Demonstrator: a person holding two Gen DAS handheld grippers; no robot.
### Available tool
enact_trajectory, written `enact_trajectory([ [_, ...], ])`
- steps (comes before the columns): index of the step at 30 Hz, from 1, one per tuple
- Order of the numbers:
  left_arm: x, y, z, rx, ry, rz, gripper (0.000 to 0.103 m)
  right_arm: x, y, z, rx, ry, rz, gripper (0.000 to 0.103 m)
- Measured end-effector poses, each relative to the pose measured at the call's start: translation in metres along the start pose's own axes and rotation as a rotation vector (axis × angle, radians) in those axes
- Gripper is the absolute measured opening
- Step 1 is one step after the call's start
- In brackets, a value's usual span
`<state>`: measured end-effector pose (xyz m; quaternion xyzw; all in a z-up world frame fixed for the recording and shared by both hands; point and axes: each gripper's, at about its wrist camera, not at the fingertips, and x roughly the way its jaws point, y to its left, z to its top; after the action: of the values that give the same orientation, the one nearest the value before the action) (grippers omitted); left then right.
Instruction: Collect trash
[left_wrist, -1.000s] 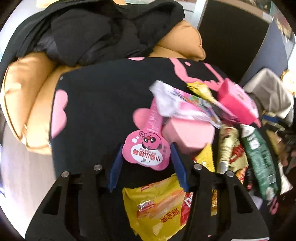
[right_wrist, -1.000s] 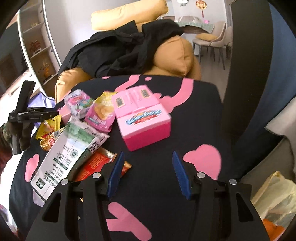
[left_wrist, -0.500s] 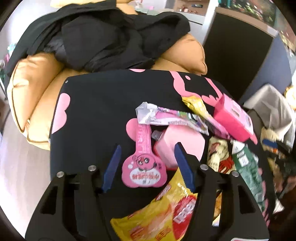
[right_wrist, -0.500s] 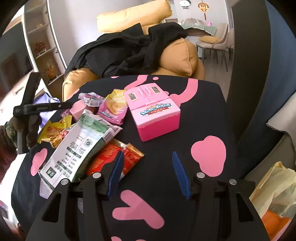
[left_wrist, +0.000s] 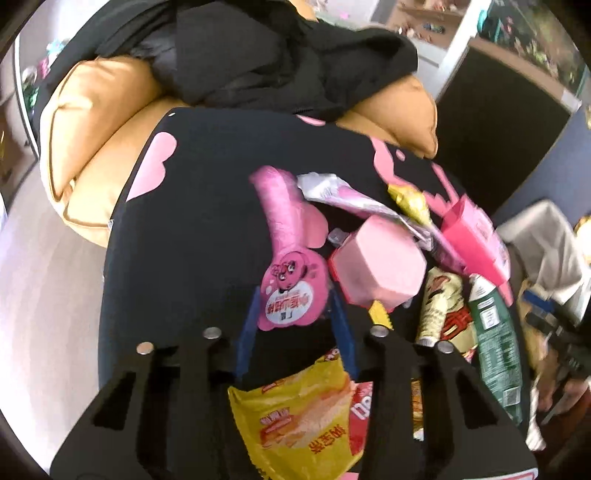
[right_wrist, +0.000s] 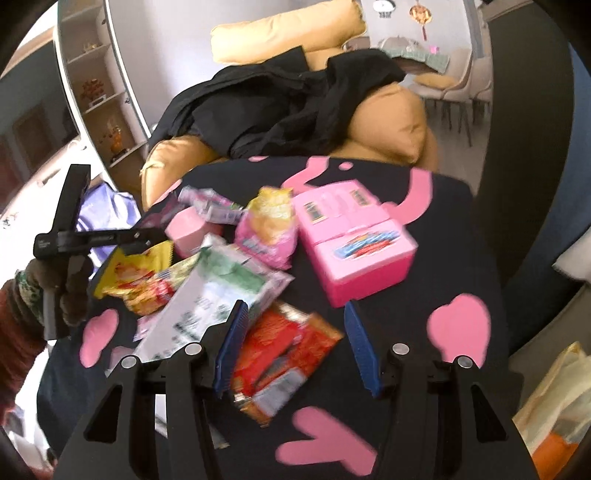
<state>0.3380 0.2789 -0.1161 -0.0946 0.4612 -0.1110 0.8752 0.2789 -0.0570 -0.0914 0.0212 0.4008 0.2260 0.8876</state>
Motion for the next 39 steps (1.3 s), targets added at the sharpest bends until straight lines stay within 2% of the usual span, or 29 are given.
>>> enact_trajectory([
  [2, -0.007, -0.004, -0.002, 0.01, -0.03, 0.009, 0.021, 0.002, 0.011, -0.003, -0.003, 0.01, 0.006, 0.051],
  [5, -0.02, -0.009, -0.007, 0.0, -0.06, 0.0, 0.013, 0.007, 0.024, -0.003, 0.027, 0.013, 0.04, 0.051],
  [8, -0.034, -0.016, -0.019, -0.001, -0.075, -0.016, 0.013, 0.019, 0.037, 0.001, 0.07, 0.03, 0.065, 0.051],
  [12, -0.045, -0.027, -0.037, 0.002, -0.064, -0.067, 0.013, 0.034, 0.048, 0.004, 0.067, 0.079, 0.032, 0.051],
  [17, -0.06, -0.043, -0.063, 0.013, -0.06, -0.123, 0.013, 0.036, 0.043, -0.009, 0.106, 0.125, 0.122, 0.052],
  [19, -0.066, -0.048, -0.069, 0.023, -0.071, -0.123, 0.013, 0.033, 0.042, -0.014, 0.101, 0.144, 0.181, 0.051],
  [20, -0.07, -0.051, -0.073, 0.027, -0.078, -0.124, 0.013, 0.03, 0.044, -0.017, 0.09, 0.148, 0.221, 0.039],
  [21, -0.073, -0.053, -0.076, 0.028, -0.084, -0.123, 0.013, 0.025, 0.046, -0.02, 0.066, 0.139, 0.241, 0.033],
  [24, -0.081, -0.06, -0.081, 0.029, -0.108, -0.107, 0.013, 0.008, 0.052, -0.023, 0.006, 0.104, 0.225, 0.021],
  [28, -0.1, -0.073, -0.088, 0.048, -0.177, -0.087, 0.013, -0.014, 0.042, -0.027, 0.009, 0.071, 0.21, 0.019],
  [32, -0.121, -0.096, -0.1, 0.05, -0.229, -0.134, 0.013, -0.038, 0.028, -0.034, 0.002, 0.034, 0.155, 0.019],
  [37, -0.123, -0.125, -0.125, 0.076, -0.213, -0.169, 0.013, -0.062, 0.0, -0.054, 0.009, 0.024, 0.048, 0.019],
  [39, -0.116, -0.132, -0.138, 0.055, -0.185, -0.198, 0.013, -0.064, -0.008, -0.064, 0.01, 0.046, 0.044, 0.019],
])
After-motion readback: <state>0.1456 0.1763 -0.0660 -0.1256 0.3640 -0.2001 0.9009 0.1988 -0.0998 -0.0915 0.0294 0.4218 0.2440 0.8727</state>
